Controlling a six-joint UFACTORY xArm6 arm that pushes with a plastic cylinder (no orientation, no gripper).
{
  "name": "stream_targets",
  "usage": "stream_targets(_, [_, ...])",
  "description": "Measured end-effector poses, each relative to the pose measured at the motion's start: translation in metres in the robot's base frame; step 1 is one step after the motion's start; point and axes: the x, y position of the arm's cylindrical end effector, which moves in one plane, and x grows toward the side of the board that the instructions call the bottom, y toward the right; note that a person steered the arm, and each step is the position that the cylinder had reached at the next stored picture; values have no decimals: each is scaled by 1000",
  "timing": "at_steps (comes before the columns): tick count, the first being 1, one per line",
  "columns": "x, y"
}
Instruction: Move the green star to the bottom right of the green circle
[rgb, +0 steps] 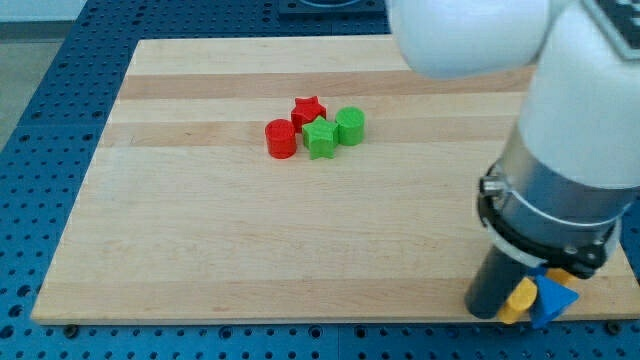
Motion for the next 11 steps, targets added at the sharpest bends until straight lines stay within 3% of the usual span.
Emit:
stream_targets(1, [0, -22])
stream_targets(2, [-18, -92])
stream_targets(3, [-71, -109])
stream_targets(5, [-182, -49])
stream_targets(6, [-230, -62])
stream_targets(7, [-247, -127])
stream_targets(8, [-246, -190])
stream_targets(11, [-143, -185])
